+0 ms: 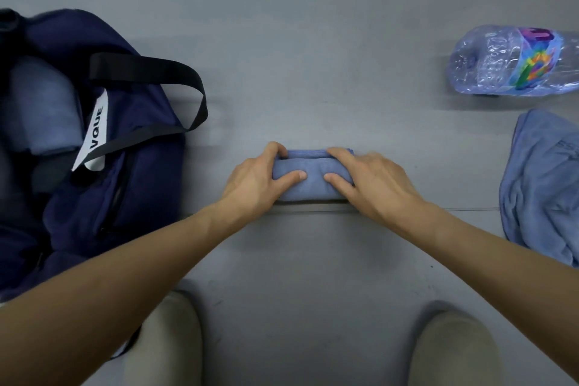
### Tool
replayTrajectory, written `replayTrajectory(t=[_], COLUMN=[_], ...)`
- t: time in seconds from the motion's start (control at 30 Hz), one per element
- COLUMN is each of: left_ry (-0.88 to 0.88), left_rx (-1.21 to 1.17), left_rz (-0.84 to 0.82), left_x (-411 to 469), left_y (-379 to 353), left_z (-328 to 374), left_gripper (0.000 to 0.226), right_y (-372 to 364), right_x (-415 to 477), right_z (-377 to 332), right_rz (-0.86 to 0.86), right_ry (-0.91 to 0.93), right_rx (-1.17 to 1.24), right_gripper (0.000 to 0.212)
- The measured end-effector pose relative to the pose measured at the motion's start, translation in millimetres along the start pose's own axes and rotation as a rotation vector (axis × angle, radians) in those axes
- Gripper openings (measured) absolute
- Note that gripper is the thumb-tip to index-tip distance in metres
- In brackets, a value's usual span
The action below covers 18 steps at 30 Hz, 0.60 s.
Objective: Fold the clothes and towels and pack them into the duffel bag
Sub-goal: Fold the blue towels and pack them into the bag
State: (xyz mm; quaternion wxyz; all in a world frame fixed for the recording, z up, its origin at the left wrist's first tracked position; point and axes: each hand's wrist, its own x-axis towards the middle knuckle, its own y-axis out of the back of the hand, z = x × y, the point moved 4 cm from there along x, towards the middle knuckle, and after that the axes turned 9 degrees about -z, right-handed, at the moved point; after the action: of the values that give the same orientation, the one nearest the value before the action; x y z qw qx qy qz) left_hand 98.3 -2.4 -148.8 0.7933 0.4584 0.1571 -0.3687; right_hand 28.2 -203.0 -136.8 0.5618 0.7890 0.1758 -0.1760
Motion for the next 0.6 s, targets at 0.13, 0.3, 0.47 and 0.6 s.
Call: replayTrajectory(t=[0.13,0.3,0.47,0.6], left_ry=[0.044,0.072,0.168,-0.065], left_rx=[0.125,0.05,-0.552,-0.757], left_rz=[0.089,0.263,0.078,-0.116], left_x=[6,-2,-25,-44], left_y=[9,24,-3,-31], left_z=[6,2,-12,16], left_gripper=[0.057,0.052,0.034,0.066], right_y=[2,-7,-24,-28], right_x=[14,10,-17,-21], right_z=[7,-2,-15,-33], right_rz=[-0.055,-0.193,-0.1,-0.146], right_ry=[0.158,0.264,0.096,0.014], right_rx=[-0.03,0.036,0.156,0.842], right_gripper=[0.059,0.066,0.06,0.061])
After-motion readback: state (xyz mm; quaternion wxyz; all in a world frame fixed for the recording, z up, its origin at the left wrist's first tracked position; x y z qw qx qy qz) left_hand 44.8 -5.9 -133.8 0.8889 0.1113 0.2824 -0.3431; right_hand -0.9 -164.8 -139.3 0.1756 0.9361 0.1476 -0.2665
